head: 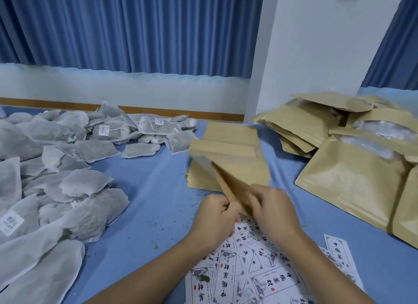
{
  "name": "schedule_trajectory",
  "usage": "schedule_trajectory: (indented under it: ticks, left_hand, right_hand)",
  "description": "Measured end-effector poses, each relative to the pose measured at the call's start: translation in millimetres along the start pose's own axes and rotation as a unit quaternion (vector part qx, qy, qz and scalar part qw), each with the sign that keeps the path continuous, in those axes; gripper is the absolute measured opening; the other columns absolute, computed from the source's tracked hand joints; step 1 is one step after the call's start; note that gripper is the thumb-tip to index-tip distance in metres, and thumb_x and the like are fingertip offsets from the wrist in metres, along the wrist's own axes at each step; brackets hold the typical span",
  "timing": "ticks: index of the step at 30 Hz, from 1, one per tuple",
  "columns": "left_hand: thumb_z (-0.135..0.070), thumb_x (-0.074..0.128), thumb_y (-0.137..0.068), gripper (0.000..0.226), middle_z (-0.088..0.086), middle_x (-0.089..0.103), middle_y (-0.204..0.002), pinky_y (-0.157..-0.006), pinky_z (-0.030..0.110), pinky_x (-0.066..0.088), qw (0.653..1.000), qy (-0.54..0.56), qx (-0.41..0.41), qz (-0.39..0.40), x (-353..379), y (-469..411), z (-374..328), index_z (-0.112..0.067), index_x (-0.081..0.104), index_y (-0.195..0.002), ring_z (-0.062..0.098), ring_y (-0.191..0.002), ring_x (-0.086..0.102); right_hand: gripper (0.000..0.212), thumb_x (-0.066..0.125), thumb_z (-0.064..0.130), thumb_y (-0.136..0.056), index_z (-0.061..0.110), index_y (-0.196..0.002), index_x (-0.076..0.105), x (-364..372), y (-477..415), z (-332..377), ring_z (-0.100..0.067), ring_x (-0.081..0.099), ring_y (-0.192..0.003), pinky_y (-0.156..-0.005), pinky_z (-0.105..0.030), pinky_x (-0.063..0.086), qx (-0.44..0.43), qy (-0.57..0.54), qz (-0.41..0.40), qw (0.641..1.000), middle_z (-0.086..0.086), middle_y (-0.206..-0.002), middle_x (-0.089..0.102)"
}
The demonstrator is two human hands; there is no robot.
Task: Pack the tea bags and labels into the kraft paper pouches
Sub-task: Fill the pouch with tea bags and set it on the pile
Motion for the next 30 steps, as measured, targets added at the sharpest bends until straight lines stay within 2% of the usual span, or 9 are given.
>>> schedule_trajectory:
  ticks: [4, 7, 12, 16, 19, 23, 25, 27, 30]
  left_hand:
    - [-0.028, 0.045, -0.074, 0.026, 0.003, 0.048, -0.043, -0.048, 0.027, 0.039, 0.999, -0.020, -0.003, -0.034, -7, -1, 1, -0.009, 0.052, -0.058, 0.014, -0.039, 0.042]
    - [-0.025, 0.057, -0.079, 0.030, -0.006, 0.032, -0.049, -0.051, 0.030, 0.035, 0.981, -0.140, 0.080, -0.112, -13, -1, -6, -0.013, 0.036, -0.061, 0.013, -0.049, 0.031]
    - [0.006, 0.061, -0.078, 0.017, 0.008, 0.057, -0.086, -0.069, 0.032, 0.041, 0.763, -0.390, 0.448, -0.254, -14, 13, -47, -0.010, 0.057, -0.074, 0.027, -0.078, 0.051]
    - [0.005, 0.042, -0.089, 0.029, 0.009, 0.069, -0.106, -0.079, 0.034, 0.045, 0.709, -0.455, 0.492, -0.219, -2, 27, -59, -0.008, 0.067, -0.082, 0.026, -0.092, 0.063]
    - [0.003, 0.034, -0.084, 0.035, 0.005, 0.065, -0.084, -0.086, 0.033, 0.048, 0.713, -0.506, 0.456, -0.166, 5, 27, -62, -0.012, 0.064, -0.072, 0.024, -0.078, 0.061]
    - [-0.014, 0.068, -0.066, 0.012, -0.002, 0.066, -0.069, -0.077, 0.026, 0.050, 0.738, -0.607, 0.291, -0.034, 23, 11, -64, -0.023, 0.070, -0.074, 0.017, -0.067, 0.065]
    - [-0.025, 0.065, -0.087, 0.025, 0.014, 0.071, -0.100, -0.087, 0.038, 0.050, 0.805, -0.561, 0.189, 0.030, 28, -9, -57, -0.014, 0.070, -0.109, 0.029, -0.098, 0.068]
    - [-0.026, 0.046, -0.104, 0.033, 0.012, 0.057, -0.124, -0.107, 0.044, 0.036, 0.936, -0.340, -0.002, 0.091, 17, -41, -45, -0.011, 0.053, -0.133, 0.033, -0.128, 0.049]
    - [-0.033, 0.052, -0.103, 0.046, 0.006, 0.046, -0.136, -0.111, 0.033, 0.027, 0.976, -0.137, -0.170, 0.007, -13, -84, -21, -0.015, 0.038, -0.143, 0.025, -0.136, 0.039]
  right_hand:
    - [0.034, 0.049, 0.005, -0.091, 0.025, -0.094, 0.076, -28, -3, -22, -0.023, 0.053, -0.062, -0.055, -0.033, 0.041, 0.122, -0.107, -0.155, 0.974, -0.002, -0.062, 0.060]
    - [0.051, 0.052, 0.000, -0.092, 0.033, -0.128, 0.068, -25, 7, -12, -0.020, 0.043, -0.049, -0.054, -0.034, 0.043, 0.078, -0.082, -0.153, 0.982, -0.003, -0.053, 0.053]
    - [0.066, 0.054, 0.001, -0.091, 0.042, -0.143, 0.051, -16, 8, 13, -0.026, 0.039, -0.054, -0.057, -0.039, 0.047, 0.011, 0.024, -0.085, 0.996, -0.006, -0.056, 0.048]
    - [0.066, 0.055, 0.004, -0.091, 0.042, -0.144, 0.049, -18, 12, 19, -0.030, 0.043, -0.057, -0.058, -0.039, 0.047, 0.007, 0.049, -0.072, 0.996, -0.005, -0.057, 0.045]
    - [0.068, 0.057, 0.001, -0.088, 0.040, -0.143, 0.053, -22, 11, 19, -0.030, 0.038, -0.053, -0.054, -0.038, 0.043, -0.004, 0.063, -0.089, 0.994, 0.001, -0.052, 0.035]
    - [0.075, 0.067, -0.011, -0.072, 0.029, -0.136, 0.063, -22, 16, 23, -0.023, 0.037, -0.050, -0.049, -0.032, 0.039, -0.062, 0.026, -0.128, 0.989, 0.014, -0.051, 0.033]
    - [0.079, 0.069, -0.016, -0.065, 0.024, -0.134, 0.066, -21, 17, 23, -0.018, 0.039, -0.050, -0.050, -0.026, 0.037, -0.100, 0.010, -0.155, 0.983, 0.013, -0.063, 0.055]
    - [0.077, 0.062, -0.016, -0.062, 0.019, -0.130, 0.069, -24, 16, 21, -0.015, 0.034, -0.049, -0.047, -0.021, 0.035, -0.135, 0.014, -0.213, 0.968, 0.003, -0.077, 0.070]
    - [0.074, 0.050, -0.008, -0.060, 0.018, -0.126, 0.071, -26, 16, 20, -0.013, 0.027, -0.050, -0.044, -0.022, 0.034, -0.142, -0.005, -0.273, 0.952, 0.000, -0.076, 0.068]
Point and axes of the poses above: each hand's wrist, its own y-axis away from the middle knuckle, its own x-axis out of the palm, z = x × y, the point moved 4 cm from there along -y, towards the middle knuckle
